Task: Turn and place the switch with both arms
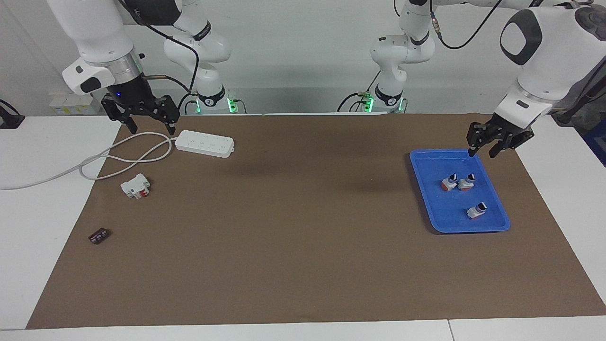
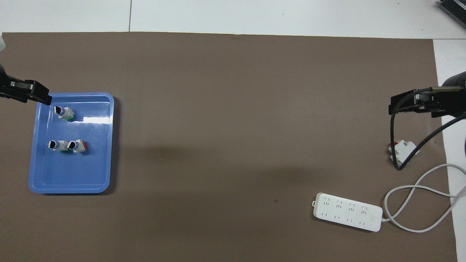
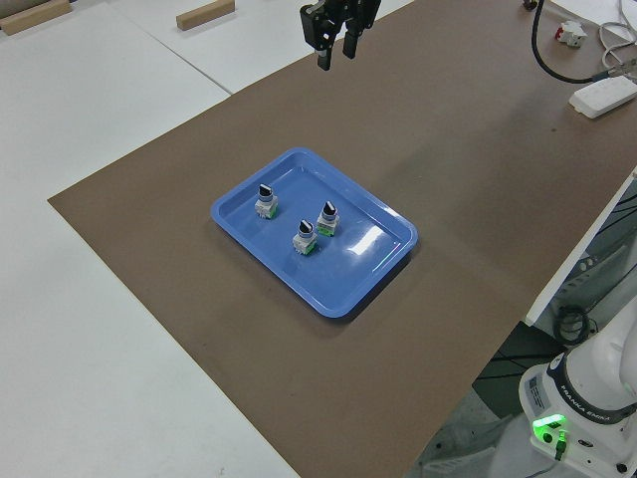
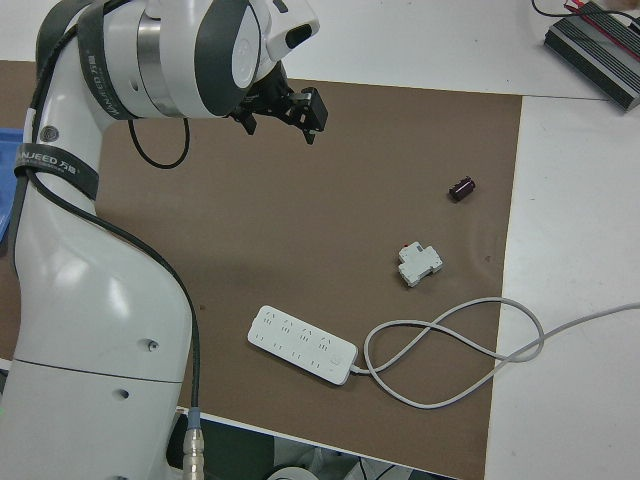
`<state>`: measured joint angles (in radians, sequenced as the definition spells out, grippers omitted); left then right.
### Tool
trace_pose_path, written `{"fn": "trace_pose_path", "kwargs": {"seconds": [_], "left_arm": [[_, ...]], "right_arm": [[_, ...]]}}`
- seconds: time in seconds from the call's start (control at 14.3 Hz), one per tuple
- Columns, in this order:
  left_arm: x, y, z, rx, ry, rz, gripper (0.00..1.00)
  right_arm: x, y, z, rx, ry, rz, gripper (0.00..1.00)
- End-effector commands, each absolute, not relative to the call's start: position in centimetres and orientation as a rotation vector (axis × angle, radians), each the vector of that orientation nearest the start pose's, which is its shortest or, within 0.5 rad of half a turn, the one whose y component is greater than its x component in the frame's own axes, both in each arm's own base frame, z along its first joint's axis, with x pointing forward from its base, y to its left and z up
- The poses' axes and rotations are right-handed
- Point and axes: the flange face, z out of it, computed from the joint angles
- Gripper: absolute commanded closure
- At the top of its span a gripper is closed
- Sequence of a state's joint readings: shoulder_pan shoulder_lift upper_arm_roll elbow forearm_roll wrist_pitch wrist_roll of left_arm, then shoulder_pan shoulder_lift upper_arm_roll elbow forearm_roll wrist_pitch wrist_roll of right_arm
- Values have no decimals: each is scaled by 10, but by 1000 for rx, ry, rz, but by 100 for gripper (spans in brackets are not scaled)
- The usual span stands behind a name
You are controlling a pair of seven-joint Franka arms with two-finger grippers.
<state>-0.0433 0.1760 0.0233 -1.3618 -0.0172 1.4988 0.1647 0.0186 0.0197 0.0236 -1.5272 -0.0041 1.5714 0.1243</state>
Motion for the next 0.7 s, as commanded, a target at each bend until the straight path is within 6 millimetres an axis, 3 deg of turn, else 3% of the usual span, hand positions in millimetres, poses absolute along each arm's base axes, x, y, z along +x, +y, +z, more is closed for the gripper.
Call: {"fn": "trace_pose_path", "kwargs": {"seconds": [0.0,0.28,0.42,0.63], "left_arm": [[619,-28,622,-3116,318,171,32],[622,-39,631,-3109,342,202,30],[621,-45,634,-3114,360,119,0],[612,-28,631,-3119,319,13,0]], "right_arm": [[553,25,635,-3136,152,-53,0],[554,24,633,-3136,154,-58,0],[552,25,633,-3136,149,-58,0],[551,25,632,-3136,154,-51,0]]}}
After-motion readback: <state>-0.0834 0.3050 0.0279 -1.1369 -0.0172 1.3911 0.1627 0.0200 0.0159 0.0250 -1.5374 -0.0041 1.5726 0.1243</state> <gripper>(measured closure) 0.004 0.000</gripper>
